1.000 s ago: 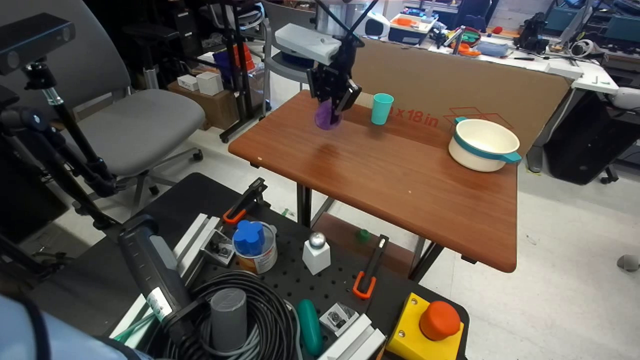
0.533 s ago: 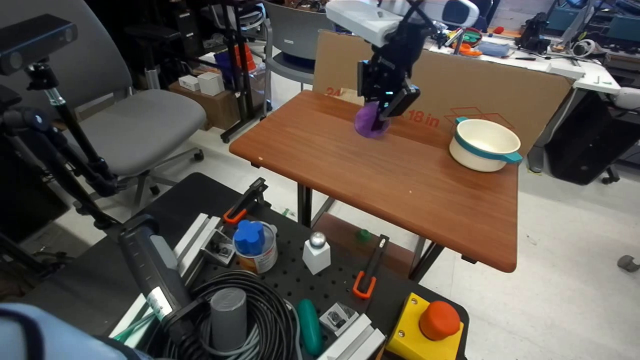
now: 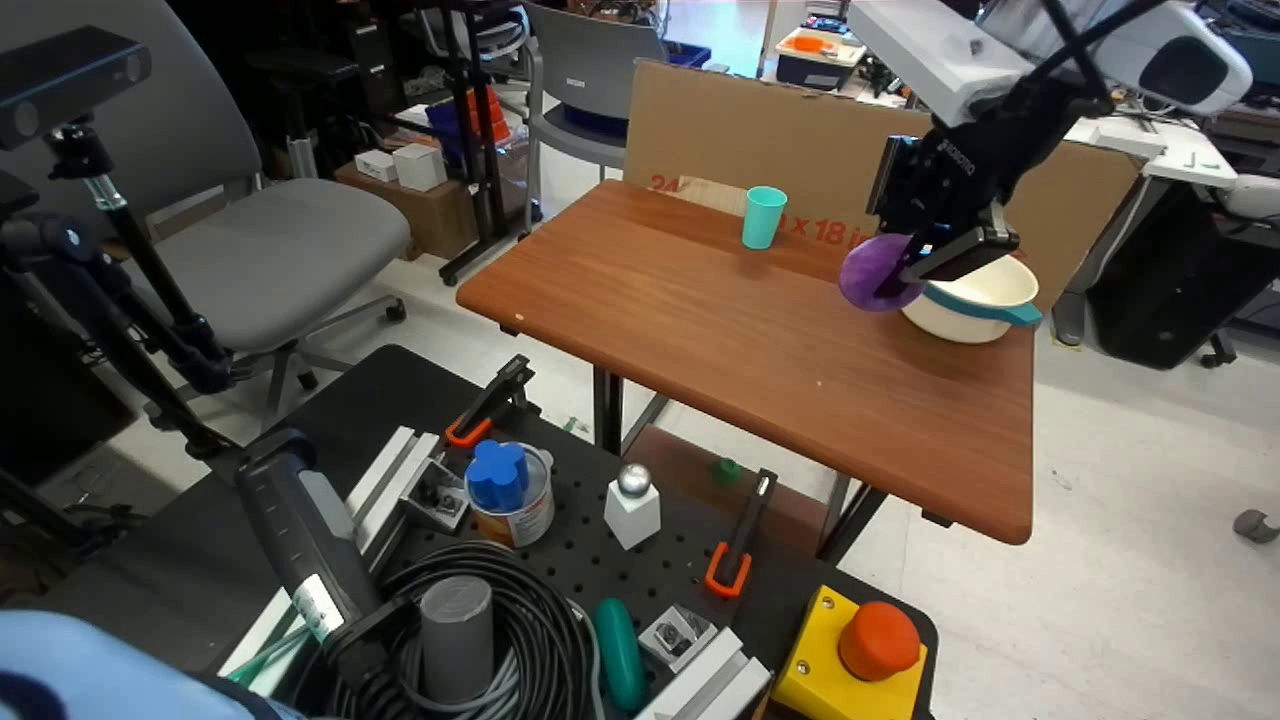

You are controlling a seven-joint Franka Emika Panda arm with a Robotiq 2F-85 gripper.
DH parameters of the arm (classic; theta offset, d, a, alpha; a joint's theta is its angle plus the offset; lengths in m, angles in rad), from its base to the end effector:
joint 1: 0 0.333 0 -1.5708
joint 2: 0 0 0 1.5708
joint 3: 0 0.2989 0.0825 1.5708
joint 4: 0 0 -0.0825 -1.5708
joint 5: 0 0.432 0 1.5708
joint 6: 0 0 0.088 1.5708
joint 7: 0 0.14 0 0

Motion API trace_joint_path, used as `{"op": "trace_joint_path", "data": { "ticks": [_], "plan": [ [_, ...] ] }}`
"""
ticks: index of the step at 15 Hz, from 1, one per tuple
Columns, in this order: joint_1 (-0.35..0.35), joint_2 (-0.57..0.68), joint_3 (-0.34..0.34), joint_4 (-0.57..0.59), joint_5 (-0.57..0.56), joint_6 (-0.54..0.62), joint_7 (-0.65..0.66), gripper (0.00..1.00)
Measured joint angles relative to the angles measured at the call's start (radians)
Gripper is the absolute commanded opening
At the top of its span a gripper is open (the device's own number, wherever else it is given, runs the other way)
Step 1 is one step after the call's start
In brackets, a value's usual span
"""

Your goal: Move the purple ball to the right on the desk

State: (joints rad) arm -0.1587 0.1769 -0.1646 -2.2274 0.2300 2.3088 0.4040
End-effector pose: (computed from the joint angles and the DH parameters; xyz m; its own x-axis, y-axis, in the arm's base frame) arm 0.5341 -0.1708 0.2025 0.6281 -0.7651 -0.1418 -0.7776 -0.6242 -0.0759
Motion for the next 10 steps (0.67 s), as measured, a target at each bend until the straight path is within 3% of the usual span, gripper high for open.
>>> {"op": "trace_joint_path", "data": {
  "ticks": [4,9,10],
  "plan": [
    [-0.016,0.094,-0.007,0.059,0.036,0.038,0.014,0.06],
    [-0.005,0.269,-0.036,0.144,-0.011,0.108,0.113,0.09],
    [0.001,0.303,-0.048,0.163,-0.027,0.109,0.135,0.49]
  ]
}}
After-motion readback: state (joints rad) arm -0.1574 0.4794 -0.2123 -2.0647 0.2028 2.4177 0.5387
